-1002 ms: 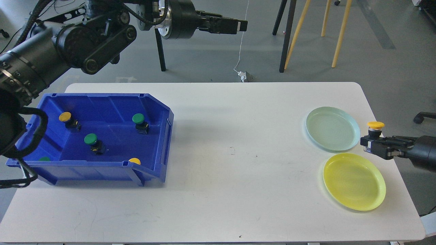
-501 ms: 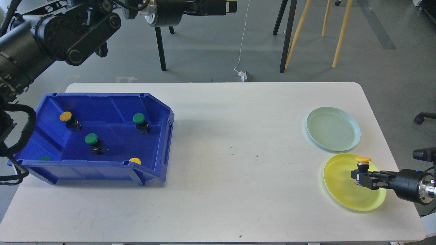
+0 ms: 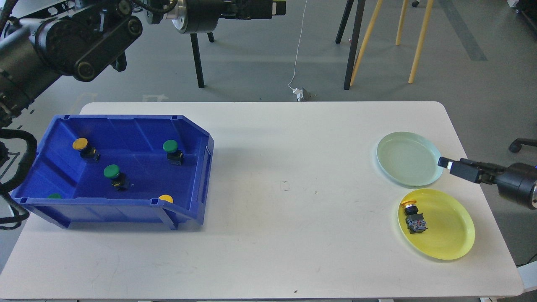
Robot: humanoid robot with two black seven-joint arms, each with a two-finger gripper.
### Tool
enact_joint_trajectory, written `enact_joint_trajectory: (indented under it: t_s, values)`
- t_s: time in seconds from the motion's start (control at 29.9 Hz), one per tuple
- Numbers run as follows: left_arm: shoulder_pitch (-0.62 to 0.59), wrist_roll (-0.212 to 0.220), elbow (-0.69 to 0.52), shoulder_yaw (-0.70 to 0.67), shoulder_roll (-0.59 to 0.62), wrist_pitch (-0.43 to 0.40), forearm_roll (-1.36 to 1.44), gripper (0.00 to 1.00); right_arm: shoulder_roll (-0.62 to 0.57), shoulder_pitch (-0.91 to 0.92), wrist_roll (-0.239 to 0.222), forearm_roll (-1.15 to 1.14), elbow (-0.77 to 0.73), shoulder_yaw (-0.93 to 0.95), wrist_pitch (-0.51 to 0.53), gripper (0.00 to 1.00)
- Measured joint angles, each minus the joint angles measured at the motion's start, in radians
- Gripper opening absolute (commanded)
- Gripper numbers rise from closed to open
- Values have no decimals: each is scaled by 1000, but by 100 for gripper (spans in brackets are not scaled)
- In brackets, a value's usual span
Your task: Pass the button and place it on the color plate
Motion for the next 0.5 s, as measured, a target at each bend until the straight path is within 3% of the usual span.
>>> enact_joint_trajectory:
  t_s: [0.3, 0.5]
  values:
    - [86, 0, -257, 212, 229, 0, 9, 90, 2, 155, 0, 18, -46, 112, -5, 76]
    - [175, 0, -392, 234, 376, 0, 93, 90, 15, 239, 0, 19, -121, 107, 0, 76]
